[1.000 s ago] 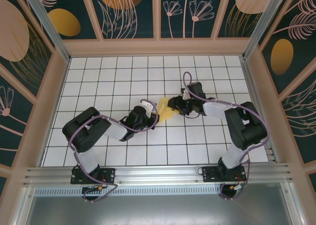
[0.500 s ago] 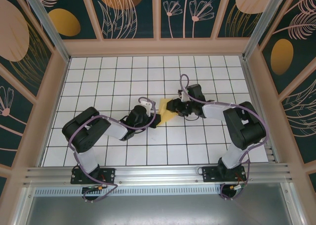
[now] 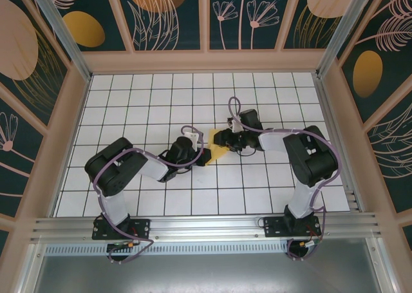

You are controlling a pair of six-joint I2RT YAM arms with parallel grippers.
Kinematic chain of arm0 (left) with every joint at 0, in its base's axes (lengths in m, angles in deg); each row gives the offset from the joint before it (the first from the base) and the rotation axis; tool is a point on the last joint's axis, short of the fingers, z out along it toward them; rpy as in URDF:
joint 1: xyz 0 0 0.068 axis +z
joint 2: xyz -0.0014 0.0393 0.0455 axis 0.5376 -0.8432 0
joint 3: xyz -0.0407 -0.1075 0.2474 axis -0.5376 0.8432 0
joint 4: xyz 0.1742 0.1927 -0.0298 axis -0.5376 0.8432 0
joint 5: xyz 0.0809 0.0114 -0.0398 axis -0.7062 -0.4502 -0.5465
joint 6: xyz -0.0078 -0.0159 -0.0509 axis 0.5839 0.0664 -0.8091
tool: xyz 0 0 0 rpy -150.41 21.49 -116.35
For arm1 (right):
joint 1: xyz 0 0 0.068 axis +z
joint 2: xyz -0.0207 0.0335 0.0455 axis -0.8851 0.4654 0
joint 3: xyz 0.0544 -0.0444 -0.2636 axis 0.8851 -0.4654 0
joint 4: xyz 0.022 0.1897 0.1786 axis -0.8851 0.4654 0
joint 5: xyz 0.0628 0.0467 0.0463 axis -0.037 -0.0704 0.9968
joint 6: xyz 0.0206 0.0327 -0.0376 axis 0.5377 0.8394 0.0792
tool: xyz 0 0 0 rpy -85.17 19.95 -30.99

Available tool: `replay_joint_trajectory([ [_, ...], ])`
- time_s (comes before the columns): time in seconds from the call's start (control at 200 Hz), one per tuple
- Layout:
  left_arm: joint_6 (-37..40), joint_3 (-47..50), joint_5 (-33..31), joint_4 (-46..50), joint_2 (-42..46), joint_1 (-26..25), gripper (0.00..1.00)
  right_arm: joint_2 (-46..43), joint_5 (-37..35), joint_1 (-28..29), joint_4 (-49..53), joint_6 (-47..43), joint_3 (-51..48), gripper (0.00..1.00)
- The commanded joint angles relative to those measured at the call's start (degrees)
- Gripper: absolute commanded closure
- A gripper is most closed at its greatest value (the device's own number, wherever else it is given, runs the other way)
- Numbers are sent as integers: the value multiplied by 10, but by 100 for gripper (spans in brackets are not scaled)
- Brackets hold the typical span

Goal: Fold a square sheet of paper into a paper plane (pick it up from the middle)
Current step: Fourth fold the wing at the center of the table.

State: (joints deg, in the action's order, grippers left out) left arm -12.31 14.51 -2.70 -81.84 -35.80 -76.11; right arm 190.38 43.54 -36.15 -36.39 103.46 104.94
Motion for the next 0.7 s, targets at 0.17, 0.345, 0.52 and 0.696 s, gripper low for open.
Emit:
replay_joint_trajectory([
  [0.17,-43,-5,19,-6,-18,13,94,10,-2,3,-1,-23,6,53],
  [0.345,-68,10,17,-29,-18,19,95,11,-15,3,9,-26,4,53],
  [0.52,-77,16,21,-43,-21,21,95,27,-30,4,29,-27,14,53],
  [0.696,-80,18,21,-42,-24,22,95,39,-45,8,48,-27,29,53],
])
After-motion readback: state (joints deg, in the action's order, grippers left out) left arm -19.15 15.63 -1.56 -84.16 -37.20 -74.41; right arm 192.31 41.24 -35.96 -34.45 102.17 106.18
